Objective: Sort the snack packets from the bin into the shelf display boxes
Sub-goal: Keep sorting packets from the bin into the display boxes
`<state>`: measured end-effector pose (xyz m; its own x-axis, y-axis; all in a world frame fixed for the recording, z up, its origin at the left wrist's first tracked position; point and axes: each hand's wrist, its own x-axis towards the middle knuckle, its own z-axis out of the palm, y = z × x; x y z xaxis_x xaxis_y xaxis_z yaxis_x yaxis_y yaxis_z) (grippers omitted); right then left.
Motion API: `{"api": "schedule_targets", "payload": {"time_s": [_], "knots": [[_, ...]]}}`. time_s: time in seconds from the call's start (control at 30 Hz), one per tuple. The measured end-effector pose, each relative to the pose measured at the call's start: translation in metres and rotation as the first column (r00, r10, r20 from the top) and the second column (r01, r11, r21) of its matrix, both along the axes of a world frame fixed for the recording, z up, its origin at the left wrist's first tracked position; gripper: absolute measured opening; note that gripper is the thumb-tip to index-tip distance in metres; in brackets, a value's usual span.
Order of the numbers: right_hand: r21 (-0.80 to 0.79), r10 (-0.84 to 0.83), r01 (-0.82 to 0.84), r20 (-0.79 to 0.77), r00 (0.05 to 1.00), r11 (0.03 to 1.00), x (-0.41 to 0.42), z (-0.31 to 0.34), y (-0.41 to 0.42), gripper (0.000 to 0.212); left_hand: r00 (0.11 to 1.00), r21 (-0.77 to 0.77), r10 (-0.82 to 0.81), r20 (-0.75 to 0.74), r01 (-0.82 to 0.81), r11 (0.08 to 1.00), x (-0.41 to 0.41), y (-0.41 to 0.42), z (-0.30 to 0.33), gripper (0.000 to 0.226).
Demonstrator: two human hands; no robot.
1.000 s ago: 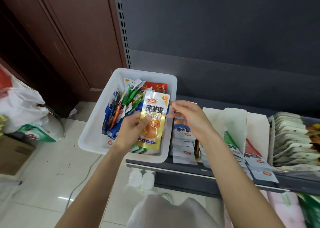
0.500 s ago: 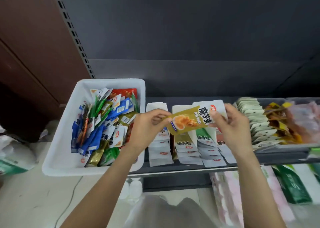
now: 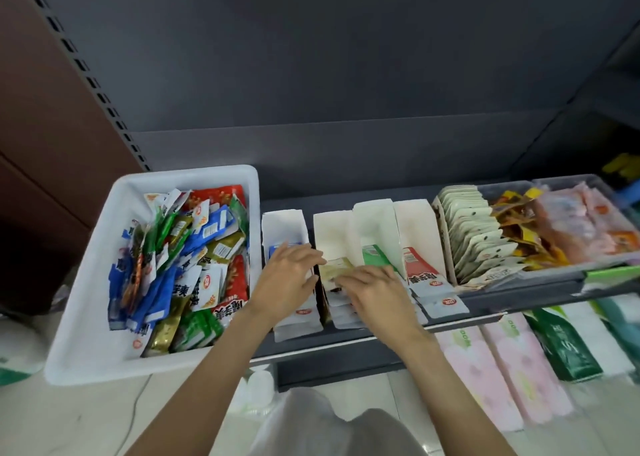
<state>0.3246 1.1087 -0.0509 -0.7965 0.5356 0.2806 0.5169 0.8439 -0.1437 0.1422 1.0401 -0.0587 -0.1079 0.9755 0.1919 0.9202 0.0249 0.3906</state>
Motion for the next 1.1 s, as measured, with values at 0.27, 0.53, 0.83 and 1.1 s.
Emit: {"api": "schedule_targets", "payload": {"time_s": [0.27, 0.53, 0.83, 1.1], "knots": [[-0.278, 0.064, -0.08, -0.067, 0.996, 0.957, 0.005, 0.033, 0.007, 0.043, 0.954, 0.229, 0.184, 0.237, -0.239, 0.944, -0.002, -0.029, 0.016, 0.024], [-0.417, 0.28, -0.346, -0.213, 0.936, 0.84, -0.084, 0.065, -0.027, 0.025, 0.686, 0.1, 0.681, 0.257, -0.72, 0.687, -0.057, -0.113, 0.009, 0.022], [-0.134, 0.562, -0.555, 0.359, 0.745, 0.821, -0.203, 0.01, -0.06, 0.034, 0.656, -0.26, 0.751, -0.076, -0.74, 0.621, -0.079, -0.137, -0.003, 0.042], [-0.069, 0.629, -0.635, 0.26, 0.733, 0.769, -0.199, 0.006, -0.049, 0.015, 0.697, -0.298, 0.717, -0.001, -0.685, 0.665, -0.085, -0.142, -0.004, 0.048]]}}
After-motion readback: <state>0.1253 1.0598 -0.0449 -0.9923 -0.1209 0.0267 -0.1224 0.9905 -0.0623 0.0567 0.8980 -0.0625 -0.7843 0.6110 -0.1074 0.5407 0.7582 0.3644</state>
